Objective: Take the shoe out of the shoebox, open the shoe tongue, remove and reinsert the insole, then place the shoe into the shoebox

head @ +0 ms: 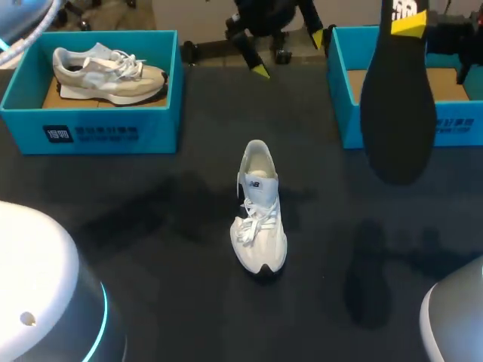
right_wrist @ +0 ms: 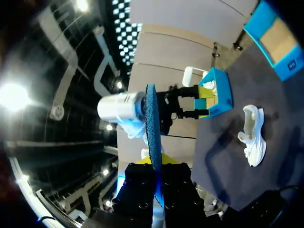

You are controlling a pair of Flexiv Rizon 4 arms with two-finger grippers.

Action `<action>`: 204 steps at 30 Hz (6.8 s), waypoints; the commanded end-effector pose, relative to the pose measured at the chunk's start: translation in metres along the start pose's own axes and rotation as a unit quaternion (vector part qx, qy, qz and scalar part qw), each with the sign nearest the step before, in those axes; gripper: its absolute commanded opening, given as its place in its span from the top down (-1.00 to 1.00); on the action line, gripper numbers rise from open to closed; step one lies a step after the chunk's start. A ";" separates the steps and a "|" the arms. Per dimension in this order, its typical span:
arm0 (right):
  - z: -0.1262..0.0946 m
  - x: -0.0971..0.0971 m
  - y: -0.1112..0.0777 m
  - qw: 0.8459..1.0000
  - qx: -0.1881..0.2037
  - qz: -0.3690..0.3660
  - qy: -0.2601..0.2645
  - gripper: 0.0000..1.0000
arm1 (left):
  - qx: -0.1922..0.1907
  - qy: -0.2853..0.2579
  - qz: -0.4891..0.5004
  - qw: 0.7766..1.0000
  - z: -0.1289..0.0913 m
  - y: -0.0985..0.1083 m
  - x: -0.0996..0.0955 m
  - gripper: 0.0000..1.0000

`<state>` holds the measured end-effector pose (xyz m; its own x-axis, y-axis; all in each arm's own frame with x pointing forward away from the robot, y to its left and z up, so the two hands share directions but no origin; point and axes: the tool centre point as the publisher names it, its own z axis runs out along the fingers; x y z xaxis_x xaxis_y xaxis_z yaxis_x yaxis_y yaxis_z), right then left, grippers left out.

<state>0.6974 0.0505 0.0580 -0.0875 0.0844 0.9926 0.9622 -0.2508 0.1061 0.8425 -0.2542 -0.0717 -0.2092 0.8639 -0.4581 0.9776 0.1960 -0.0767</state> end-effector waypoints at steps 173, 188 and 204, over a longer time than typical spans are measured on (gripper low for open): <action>-0.027 -0.130 0.086 0.993 0.114 0.006 -0.019 -1.00 | 0.121 -0.557 0.120 0.813 -0.034 -0.051 -0.013 1.00; -0.027 -0.130 0.086 0.993 0.114 0.006 -0.019 -1.00 | 0.121 -0.557 0.120 0.813 -0.034 -0.051 -0.013 1.00; -0.027 -0.130 0.086 0.993 0.114 0.006 -0.019 -1.00 | 0.271 -0.490 -0.192 0.806 -0.056 -0.069 -0.006 1.00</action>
<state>0.7828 -0.0092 -0.0597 -0.0709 0.1196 0.9903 0.9968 -0.0290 0.0749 0.7851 -0.2558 -0.0167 -0.3155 -0.1107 -0.9425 0.9410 -0.1646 -0.2957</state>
